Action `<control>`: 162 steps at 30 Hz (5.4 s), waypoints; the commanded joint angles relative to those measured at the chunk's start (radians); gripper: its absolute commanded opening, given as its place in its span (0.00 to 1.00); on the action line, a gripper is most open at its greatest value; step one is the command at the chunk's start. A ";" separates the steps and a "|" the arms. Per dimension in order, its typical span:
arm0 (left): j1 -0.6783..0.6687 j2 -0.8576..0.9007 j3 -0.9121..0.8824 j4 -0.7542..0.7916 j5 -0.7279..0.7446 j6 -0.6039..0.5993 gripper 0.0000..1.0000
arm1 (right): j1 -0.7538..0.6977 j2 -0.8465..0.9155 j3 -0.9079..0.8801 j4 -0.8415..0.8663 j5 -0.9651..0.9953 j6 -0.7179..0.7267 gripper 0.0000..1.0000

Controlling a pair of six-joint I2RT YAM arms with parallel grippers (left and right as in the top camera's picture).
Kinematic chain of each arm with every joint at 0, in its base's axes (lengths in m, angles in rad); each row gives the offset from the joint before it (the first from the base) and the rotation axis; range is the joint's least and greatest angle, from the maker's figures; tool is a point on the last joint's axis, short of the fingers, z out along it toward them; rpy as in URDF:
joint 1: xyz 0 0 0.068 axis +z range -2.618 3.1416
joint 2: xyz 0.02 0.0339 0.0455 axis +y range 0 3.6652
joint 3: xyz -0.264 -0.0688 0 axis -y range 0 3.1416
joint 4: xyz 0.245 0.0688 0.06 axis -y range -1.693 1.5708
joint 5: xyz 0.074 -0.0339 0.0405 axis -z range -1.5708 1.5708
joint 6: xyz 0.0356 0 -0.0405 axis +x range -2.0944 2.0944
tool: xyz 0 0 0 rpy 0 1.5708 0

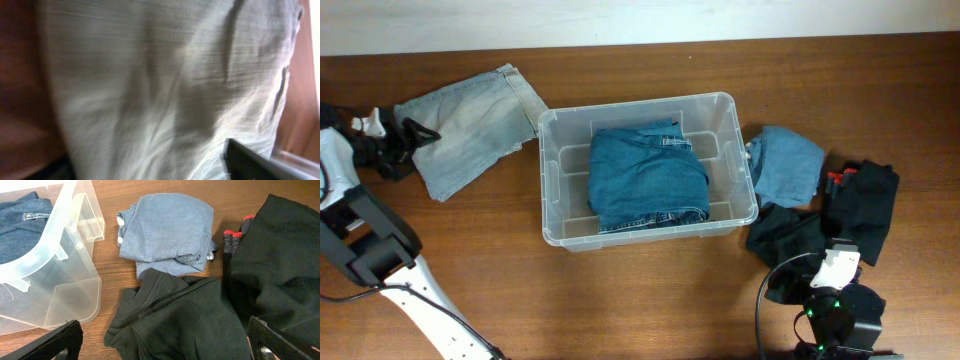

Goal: Pack container
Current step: 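Move the left gripper back and grasp the light-wash denim, then lay the light denim on top of the jeans in the bin, then press the denim flat and lift the left gripper away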

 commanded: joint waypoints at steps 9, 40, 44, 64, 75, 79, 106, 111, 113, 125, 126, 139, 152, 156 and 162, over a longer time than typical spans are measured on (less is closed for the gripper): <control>-0.020 0.074 0.017 -0.159 0.014 0.012 0.01 | -0.002 -0.006 0.000 0.002 -0.005 -0.003 0.98; -0.740 -0.649 0.506 -0.360 0.061 -0.010 0.00 | -0.002 -0.006 0.000 0.002 -0.005 -0.003 0.98; -0.969 -0.615 0.505 -0.339 -0.110 -0.048 0.01 | -0.002 -0.006 0.000 0.002 -0.005 -0.003 0.99; -1.160 -0.312 0.505 -0.416 -0.268 0.073 0.00 | -0.002 -0.006 0.000 0.002 -0.005 -0.003 0.98; -1.042 -0.312 0.493 -0.539 -0.426 -0.030 0.02 | -0.002 -0.006 0.000 0.002 -0.005 -0.003 0.98; -1.007 -0.316 0.493 -0.539 -0.462 -0.041 0.17 | -0.002 -0.006 0.000 0.002 -0.005 -0.003 0.98; -0.912 -0.662 0.377 -0.539 -1.146 0.055 0.99 | -0.002 -0.006 0.000 0.002 -0.005 -0.003 0.99; -0.772 -0.766 0.343 -0.528 -0.845 -0.025 0.99 | -0.002 -0.006 0.000 0.002 -0.005 -0.003 0.98; -0.771 -0.689 0.250 -0.472 -0.678 -0.024 0.99 | -0.002 -0.006 0.000 0.002 -0.005 -0.003 0.98; -0.907 -0.288 -0.025 -0.088 -0.706 0.017 0.59 | -0.002 -0.006 0.000 0.002 -0.005 -0.003 0.98; -0.912 -0.264 -0.025 -0.086 -0.717 0.017 0.58 | -0.002 -0.006 0.000 0.002 -0.005 -0.003 0.98; -0.914 -0.236 0.153 -0.266 -0.721 0.009 0.57 | -0.002 -0.006 0.000 0.002 -0.005 -0.003 0.99; -0.805 -0.588 0.469 -0.338 -0.871 0.008 0.99 | -0.002 -0.006 0.000 0.002 -0.005 -0.003 0.98; -0.709 -0.658 0.469 -0.358 -0.871 0.005 0.99 | -0.002 -0.006 0.000 0.014 -0.006 -0.003 0.98; -0.564 -0.726 0.469 -0.403 -0.870 -0.003 0.99 | -0.002 -0.005 -0.003 0.252 -0.200 0.187 0.99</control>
